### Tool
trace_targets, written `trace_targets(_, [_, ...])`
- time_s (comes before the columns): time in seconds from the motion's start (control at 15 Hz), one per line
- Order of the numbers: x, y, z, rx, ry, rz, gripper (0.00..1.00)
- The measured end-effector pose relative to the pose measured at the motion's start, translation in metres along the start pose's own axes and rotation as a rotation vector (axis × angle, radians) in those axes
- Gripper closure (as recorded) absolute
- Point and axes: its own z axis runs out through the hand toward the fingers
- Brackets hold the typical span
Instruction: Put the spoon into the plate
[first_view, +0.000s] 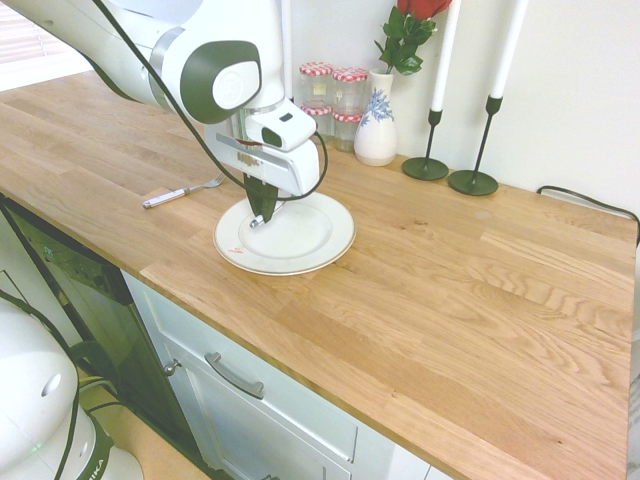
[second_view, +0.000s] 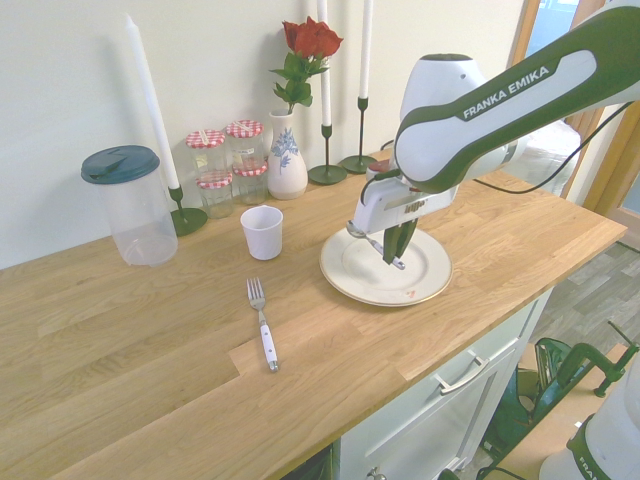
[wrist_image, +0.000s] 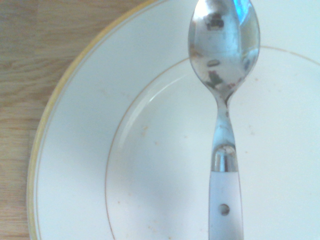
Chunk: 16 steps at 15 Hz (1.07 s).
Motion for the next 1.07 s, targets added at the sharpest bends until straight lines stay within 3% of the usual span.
trace_targets(0.27, [-0.002,0.002,0.018,0.009,-0.012,0.026,1.0])
trace_targets(0.33, [-0.003,0.001,0.018,0.01,-0.012,0.026,0.0])
trace_targets(1.07, [-0.014,-0.008,0.023,0.009,-0.015,0.025,0.0])
